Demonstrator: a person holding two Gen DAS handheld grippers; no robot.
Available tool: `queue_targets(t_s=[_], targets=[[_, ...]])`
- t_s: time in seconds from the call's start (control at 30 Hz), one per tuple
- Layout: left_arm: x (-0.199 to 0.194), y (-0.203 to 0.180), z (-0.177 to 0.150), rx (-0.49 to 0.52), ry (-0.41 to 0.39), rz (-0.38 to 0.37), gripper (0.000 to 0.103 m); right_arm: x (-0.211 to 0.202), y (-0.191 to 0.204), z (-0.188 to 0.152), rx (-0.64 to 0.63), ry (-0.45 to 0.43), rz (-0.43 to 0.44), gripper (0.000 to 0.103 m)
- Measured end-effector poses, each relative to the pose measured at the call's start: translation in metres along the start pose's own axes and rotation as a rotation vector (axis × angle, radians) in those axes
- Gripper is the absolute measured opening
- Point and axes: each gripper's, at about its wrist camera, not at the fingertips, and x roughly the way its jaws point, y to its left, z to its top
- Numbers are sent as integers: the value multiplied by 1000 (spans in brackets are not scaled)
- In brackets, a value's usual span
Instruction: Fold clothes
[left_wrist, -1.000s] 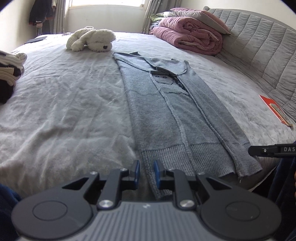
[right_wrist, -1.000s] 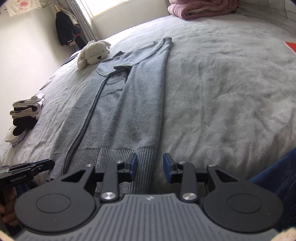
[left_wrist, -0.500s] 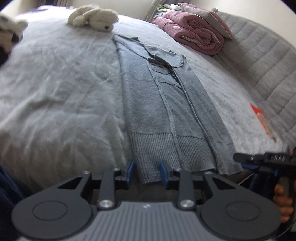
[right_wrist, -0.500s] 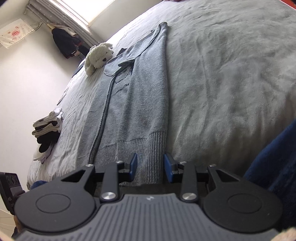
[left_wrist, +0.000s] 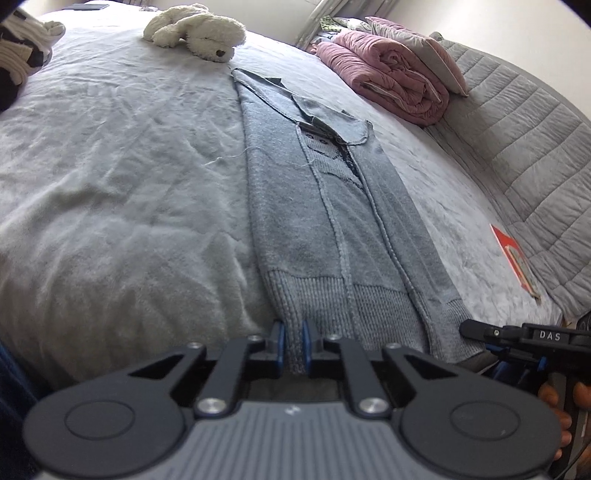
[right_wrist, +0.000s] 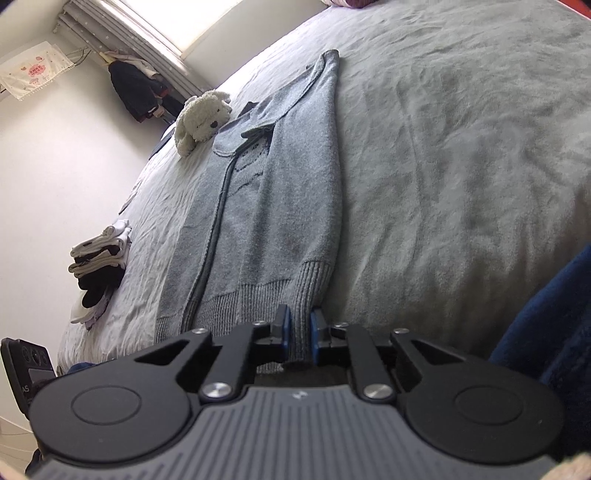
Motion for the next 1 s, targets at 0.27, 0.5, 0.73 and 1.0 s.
queue_targets(t_s=[0.27,0.5,0.73,1.0], targets=[[-6,-4,29,-69,-9,-15,8,-10,5,21,29,-75,83,14],[11,-11,80,-69,5,22,8,6,12,64,45,-78,97,14],[49,-5,119,-103,23,65,8,36,9,104,43,-58,44,14],[72,7,120,-110,45,68,8,33,9,99,-115,10,-50,19]])
